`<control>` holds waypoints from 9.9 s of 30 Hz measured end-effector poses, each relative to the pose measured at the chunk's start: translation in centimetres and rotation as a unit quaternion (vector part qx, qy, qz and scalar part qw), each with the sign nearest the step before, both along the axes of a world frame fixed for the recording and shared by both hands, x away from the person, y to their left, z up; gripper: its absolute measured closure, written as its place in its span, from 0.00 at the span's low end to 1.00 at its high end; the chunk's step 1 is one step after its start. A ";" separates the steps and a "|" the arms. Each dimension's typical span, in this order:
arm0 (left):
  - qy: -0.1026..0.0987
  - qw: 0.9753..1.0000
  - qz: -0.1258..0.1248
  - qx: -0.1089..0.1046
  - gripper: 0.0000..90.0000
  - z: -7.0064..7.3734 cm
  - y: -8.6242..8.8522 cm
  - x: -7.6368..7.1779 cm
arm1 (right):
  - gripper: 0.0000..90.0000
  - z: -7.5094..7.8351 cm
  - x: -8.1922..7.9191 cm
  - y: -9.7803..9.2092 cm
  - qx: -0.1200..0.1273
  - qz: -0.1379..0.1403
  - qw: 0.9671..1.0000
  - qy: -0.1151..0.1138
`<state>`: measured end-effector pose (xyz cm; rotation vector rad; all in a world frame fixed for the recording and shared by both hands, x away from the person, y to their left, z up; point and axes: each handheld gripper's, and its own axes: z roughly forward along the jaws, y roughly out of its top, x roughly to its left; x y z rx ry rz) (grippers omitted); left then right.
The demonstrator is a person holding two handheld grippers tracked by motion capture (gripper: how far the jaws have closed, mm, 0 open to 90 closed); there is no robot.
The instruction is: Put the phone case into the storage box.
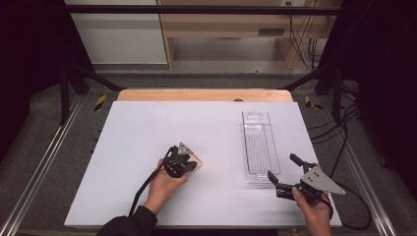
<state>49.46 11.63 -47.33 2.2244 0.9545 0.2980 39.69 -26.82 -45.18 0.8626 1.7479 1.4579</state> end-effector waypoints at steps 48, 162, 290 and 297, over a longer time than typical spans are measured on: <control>-0.132 0.990 -0.045 -0.033 0.25 1.8 2.7 -4.6 | 0.06 -0.1 -0.1 -0.3 -0.004 -0.014 1.000 0.004; -0.004 0.996 -0.091 0.010 0.98 0.1 7.0 -0.5 | 0.06 0.0 0.1 -0.4 0.013 -0.014 1.000 0.007; -0.316 0.942 -0.022 -0.112 0.98 5.7 7.2 -7.5 | 0.82 9.2 8.1 14.3 0.036 0.105 0.962 0.249; -0.304 0.946 -0.024 -0.108 0.98 5.2 6.8 -7.3 | 0.86 9.2 8.2 14.4 0.028 0.089 0.966 0.243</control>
